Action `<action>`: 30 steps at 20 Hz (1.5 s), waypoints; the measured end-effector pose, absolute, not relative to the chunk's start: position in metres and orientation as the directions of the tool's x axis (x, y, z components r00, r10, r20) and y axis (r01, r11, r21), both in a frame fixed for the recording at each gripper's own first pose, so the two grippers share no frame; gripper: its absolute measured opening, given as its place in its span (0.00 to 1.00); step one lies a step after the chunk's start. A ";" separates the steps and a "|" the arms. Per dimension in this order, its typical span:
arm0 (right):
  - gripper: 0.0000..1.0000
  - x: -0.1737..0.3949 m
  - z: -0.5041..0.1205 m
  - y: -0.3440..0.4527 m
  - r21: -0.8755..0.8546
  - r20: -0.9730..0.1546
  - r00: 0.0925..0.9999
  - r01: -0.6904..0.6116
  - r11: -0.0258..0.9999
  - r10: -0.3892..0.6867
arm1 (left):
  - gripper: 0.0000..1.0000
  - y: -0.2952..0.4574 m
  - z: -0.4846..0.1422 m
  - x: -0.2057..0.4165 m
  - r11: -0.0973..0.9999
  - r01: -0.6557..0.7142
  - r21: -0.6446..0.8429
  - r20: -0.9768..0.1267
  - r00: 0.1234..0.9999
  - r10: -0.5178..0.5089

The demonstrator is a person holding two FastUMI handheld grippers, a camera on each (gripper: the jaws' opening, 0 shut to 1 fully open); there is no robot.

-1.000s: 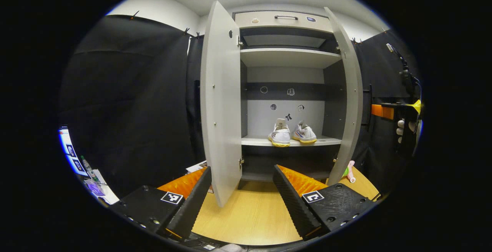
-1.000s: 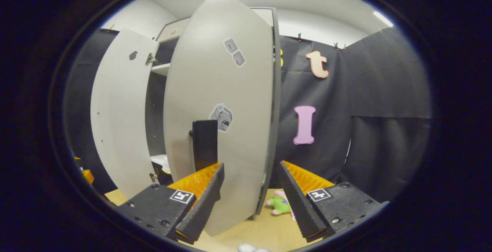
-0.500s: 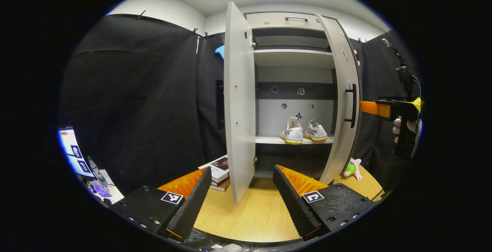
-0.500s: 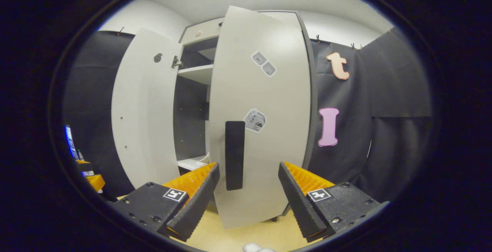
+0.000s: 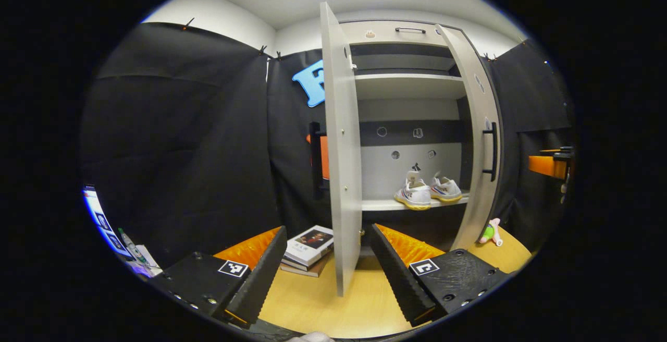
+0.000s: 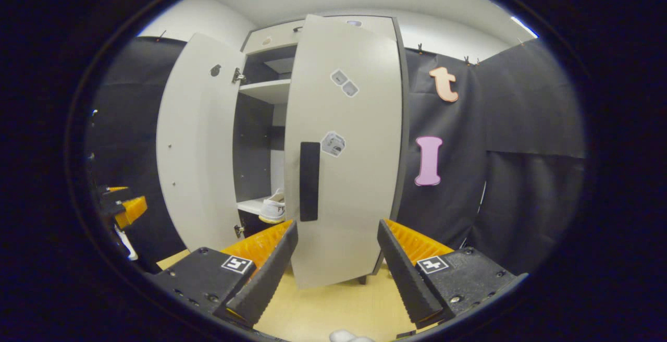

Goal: Grab one shoe with the right hand and put it into the shoe cabinet, grab the other shoe with the left hand and put it into the shoe cabinet; then close the right door with the right hand and the left door with the left hand.

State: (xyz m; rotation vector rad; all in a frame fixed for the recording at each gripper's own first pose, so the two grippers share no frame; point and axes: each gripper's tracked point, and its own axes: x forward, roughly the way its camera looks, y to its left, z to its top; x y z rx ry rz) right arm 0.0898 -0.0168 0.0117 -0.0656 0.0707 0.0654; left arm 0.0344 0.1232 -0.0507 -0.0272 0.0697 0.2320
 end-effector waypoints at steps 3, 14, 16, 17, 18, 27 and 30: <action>1.00 0.062 -0.008 -0.023 -0.047 -0.118 0.993 -0.030 0.998 0.025 | 0.97 0.162 -0.039 0.067 0.965 -0.260 -0.016 -0.043 0.965 0.259; 1.00 0.008 -0.040 -0.048 -0.015 -0.193 0.977 0.092 0.996 -0.093 | 0.94 0.215 -0.018 0.129 0.956 -0.293 0.011 0.020 0.956 0.293; 1.00 0.007 -0.040 -0.049 -0.015 -0.196 0.976 0.096 0.995 -0.097 | 0.82 0.207 -0.019 0.128 0.961 -0.277 -0.002 0.019 0.961 0.277; 0.99 0.007 -0.040 -0.048 -0.013 -0.196 0.976 0.096 0.995 -0.097 | 0.89 0.203 -0.018 0.128 0.961 -0.275 0.008 0.020 0.961 0.275; 1.00 0.007 -0.039 -0.048 -0.009 -0.193 0.976 0.095 0.995 -0.095 | 0.88 0.197 -0.018 0.130 0.964 -0.265 0.023 0.022 0.964 0.265; 1.00 0.004 -0.039 -0.042 -0.004 -0.195 0.979 0.060 0.998 -0.059 | 0.87 0.116 -0.010 0.134 0.994 -0.102 -0.028 0.024 0.994 0.103; 0.99 0.001 -0.033 -0.044 -0.004 -0.176 0.982 0.061 0.998 -0.060 | 0.87 0.086 -0.008 0.142 0.998 -0.047 -0.052 0.028 0.998 0.048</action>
